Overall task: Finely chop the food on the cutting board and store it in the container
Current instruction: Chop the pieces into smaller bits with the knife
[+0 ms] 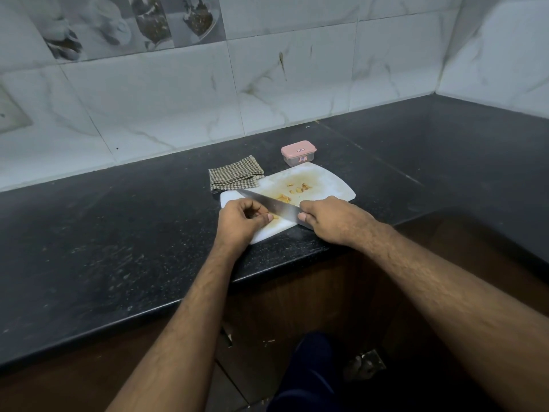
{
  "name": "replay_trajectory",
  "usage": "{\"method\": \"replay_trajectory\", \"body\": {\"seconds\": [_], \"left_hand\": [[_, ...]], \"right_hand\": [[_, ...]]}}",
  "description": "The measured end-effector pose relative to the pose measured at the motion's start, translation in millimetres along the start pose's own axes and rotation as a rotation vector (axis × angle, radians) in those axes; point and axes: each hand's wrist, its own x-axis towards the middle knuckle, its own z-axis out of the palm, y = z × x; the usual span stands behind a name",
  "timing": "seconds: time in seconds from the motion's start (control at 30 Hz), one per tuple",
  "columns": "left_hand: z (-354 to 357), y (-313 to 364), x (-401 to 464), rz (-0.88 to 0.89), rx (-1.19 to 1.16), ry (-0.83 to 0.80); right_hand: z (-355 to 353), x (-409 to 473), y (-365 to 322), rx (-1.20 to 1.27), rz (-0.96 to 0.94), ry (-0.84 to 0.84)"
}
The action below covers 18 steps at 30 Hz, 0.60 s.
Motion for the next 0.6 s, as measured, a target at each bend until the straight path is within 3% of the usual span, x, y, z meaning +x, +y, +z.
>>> {"method": "replay_trajectory", "body": {"seconds": [0.6], "left_hand": [[1.0, 2.0, -0.3, 0.012, 0.037, 0.006]], "right_hand": [[-5.7, 8.8, 2.6, -0.064, -0.032, -0.087]]}}
